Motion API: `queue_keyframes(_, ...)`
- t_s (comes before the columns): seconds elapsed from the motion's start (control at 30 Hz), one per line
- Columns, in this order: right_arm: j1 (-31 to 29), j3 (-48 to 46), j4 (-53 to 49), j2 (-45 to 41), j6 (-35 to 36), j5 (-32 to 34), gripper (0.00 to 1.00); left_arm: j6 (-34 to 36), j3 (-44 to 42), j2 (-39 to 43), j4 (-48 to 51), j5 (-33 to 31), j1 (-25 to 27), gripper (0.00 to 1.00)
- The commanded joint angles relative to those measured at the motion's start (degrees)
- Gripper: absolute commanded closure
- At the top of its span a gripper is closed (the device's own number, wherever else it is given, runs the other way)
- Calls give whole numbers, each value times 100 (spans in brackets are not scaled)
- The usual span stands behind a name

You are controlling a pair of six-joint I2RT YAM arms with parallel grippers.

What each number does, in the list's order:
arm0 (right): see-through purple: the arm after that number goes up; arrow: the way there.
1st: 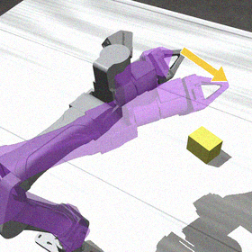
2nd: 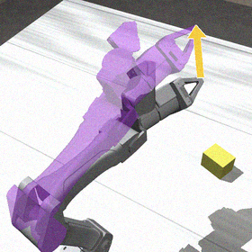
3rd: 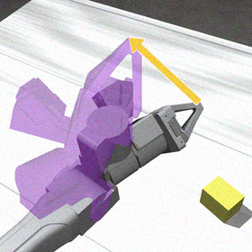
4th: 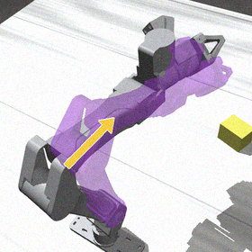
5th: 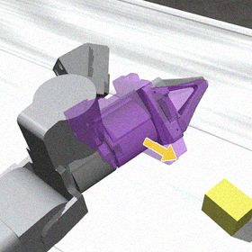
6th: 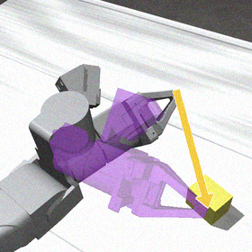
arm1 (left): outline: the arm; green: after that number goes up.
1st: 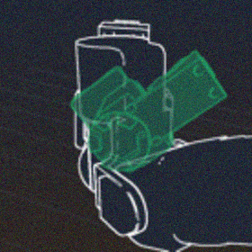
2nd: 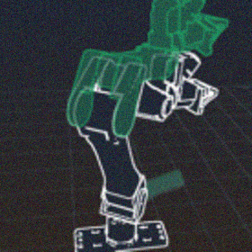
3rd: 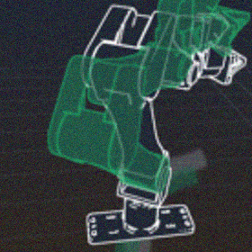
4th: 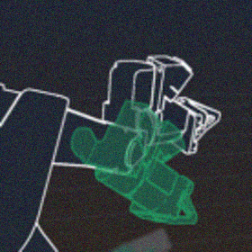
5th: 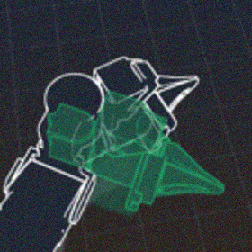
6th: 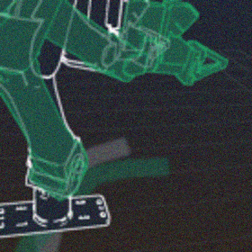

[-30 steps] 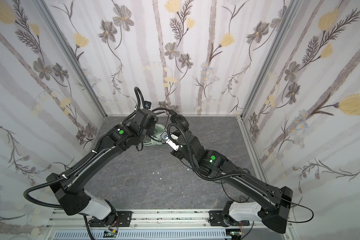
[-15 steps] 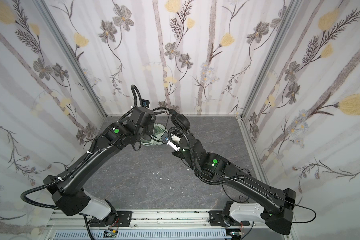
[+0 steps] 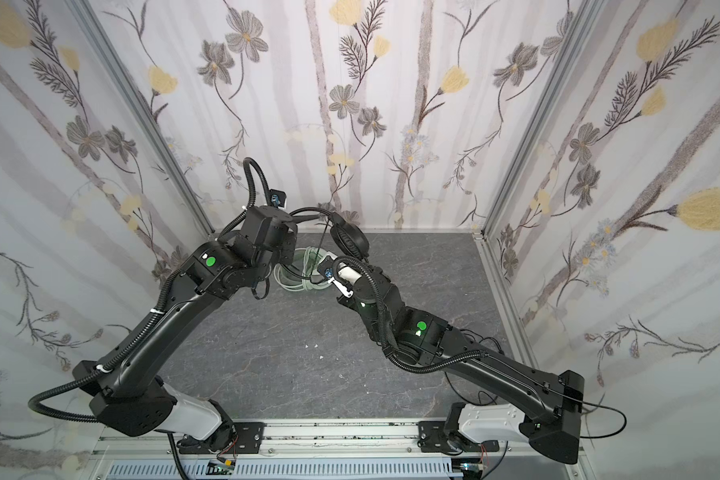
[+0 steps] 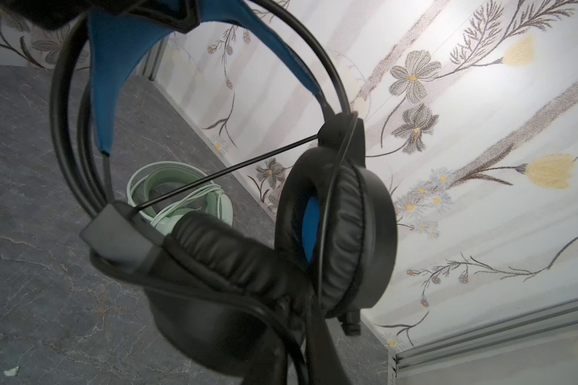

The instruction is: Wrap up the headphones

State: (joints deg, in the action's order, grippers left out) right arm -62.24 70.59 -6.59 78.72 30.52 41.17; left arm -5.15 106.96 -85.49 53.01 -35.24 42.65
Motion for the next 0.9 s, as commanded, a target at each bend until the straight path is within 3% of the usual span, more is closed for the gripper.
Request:
queue_keyframes(0.0,-34,54,707,64,183,497,81,22,121,56,105,168,6,100)
queue_keyframes(0.27,7,-186,802,-127,-658,50,75,100,550,36,223,174,4,100)
queue_keyframes(0.63,-8,45,734,-31,718,149,82,263,618,-210,517,810,4,100)
queue_keyframes(0.87,-87,289,504,-67,806,-93,85,237,516,-145,435,782,4,100)
